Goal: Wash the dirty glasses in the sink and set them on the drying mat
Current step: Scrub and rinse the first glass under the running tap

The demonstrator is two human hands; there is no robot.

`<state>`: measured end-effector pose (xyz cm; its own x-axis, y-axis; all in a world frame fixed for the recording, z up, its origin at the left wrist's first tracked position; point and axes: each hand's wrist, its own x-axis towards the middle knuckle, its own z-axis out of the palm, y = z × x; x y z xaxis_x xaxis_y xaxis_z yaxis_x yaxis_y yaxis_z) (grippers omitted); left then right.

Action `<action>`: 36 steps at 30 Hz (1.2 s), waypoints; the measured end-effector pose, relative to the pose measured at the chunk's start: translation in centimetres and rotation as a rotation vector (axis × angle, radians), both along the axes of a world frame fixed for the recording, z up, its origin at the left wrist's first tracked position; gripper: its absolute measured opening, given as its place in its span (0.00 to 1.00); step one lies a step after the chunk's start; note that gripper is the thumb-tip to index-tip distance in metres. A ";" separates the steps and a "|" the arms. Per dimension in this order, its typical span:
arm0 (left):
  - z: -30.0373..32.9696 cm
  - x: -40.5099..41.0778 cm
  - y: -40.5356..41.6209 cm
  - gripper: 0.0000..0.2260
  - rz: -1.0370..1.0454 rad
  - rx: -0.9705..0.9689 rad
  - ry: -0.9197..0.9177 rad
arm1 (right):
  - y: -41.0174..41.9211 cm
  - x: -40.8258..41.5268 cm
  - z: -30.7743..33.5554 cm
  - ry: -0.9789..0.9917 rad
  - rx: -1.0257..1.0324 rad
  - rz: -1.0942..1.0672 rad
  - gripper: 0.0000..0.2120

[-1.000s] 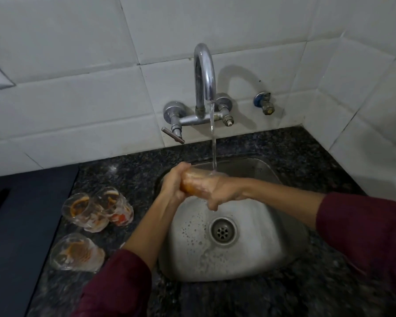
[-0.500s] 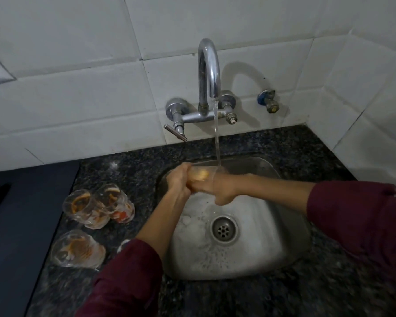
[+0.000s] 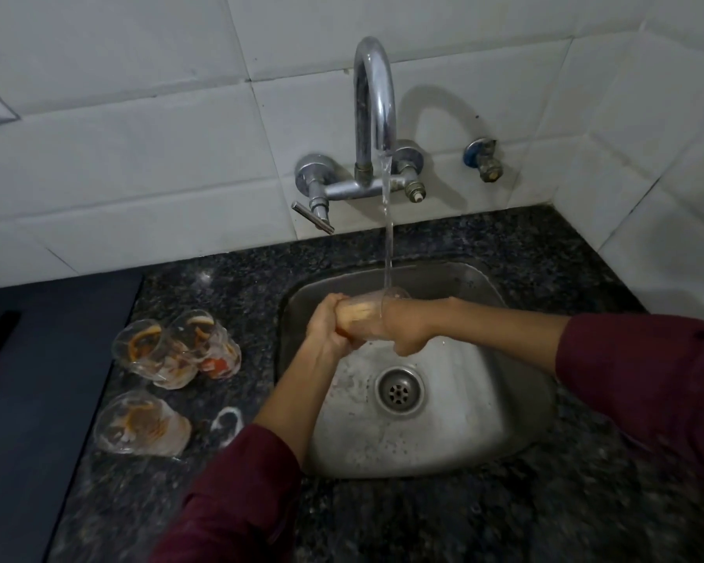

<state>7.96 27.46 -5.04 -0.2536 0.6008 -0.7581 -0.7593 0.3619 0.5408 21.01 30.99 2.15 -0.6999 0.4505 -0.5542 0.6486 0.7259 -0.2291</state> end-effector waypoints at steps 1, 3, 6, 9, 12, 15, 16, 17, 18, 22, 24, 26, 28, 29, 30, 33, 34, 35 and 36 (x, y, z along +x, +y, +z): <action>-0.3 0.0 -0.2 0.28 0.006 0.052 0.019 | 0.5 -0.4 -0.2 0.129 -0.191 -0.142 0.18; -0.6 -0.2 -0.5 0.37 0.062 0.141 0.021 | 0.7 -0.8 0.0 0.414 -0.811 -0.476 0.33; 0.6 -0.1 -0.3 0.26 0.115 0.152 0.039 | 0.2 -1.4 -0.2 0.476 -0.989 -0.616 0.34; 0.6 -0.9 0.7 0.21 0.080 0.048 0.076 | -0.7 -0.1 -0.2 0.074 -0.087 -0.028 0.16; 0.8 -0.9 0.5 0.22 -0.017 0.006 0.067 | 0.0 0.2 -0.5 0.058 0.027 0.082 0.19; 1.3 -0.4 -0.2 0.22 0.007 0.144 0.043 | 0.5 0.3 0.5 0.490 -0.873 -0.420 0.30; 1.1 -0.4 -0.3 0.25 0.014 0.180 0.051 | 0.5 0.4 0.5 0.572 -1.105 -0.555 0.31; 0.9 -0.5 -0.2 0.26 0.029 0.180 0.038 | 0.7 0.3 -0.1 0.592 -1.108 -0.600 0.31; 0.6 -0.5 -0.2 0.26 0.046 0.156 0.011 | 0.5 0.4 -0.3 0.597 -0.960 -0.545 0.29; 0.2 -0.2 -0.9 0.23 -0.004 0.063 -0.086 | 0.2 1.4 -2.0 0.536 0.002 -0.041 0.14; -0.5 -0.4 -1.3 0.23 -0.037 0.062 -0.120 | -0.3 1.6 -2.9 0.596 0.157 -0.065 0.12; -0.8 -0.7 -2.1 0.22 -0.143 0.010 -0.100 | -0.7 1.8 -4.0 0.752 0.163 -0.168 0.10; -1.1 -0.8 -2.9 0.17 -0.332 -0.052 0.044 | -0.6 1.9 -4.3 0.892 0.051 -0.299 0.07; -1.3 -0.8 -3.3 0.14 -0.429 -0.070 0.158 | -0.3 1.9 -4.2 0.937 -0.029 -0.361 0.05; -1.5 -0.8 -3.5 0.13 -0.500 -0.045 0.256 | 0.0 2.0 -4.2 0.947 -0.100 -0.414 0.03; -1.7 -0.3 -3.7 0.21 -0.560 0.102 0.347 | -0.3 1.8 -4.4 0.905 -0.391 -0.567 0.08; -1.4 0.1 -3.8 0.24 -0.580 0.135 0.325 | -0.4 1.7 -4.6 0.888 -0.492 -0.632 0.09; -1.3 0.4 -3.9 0.26 -0.614 0.167 0.278 | -0.6 1.7 -4.8 0.868 -0.573 -0.693 0.11; -1.2 0.7 -4.1 0.27 -0.661 0.199 0.216 | -0.6 1.8 -4.9 0.831 -0.635 -0.756 0.11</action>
<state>8.61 23.38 -6.21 0.0791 0.8019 -0.5922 -0.2845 0.5875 0.7576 22.80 30.36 -2.71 -0.6247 0.7031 -0.3399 0.3461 -0.1409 -0.9276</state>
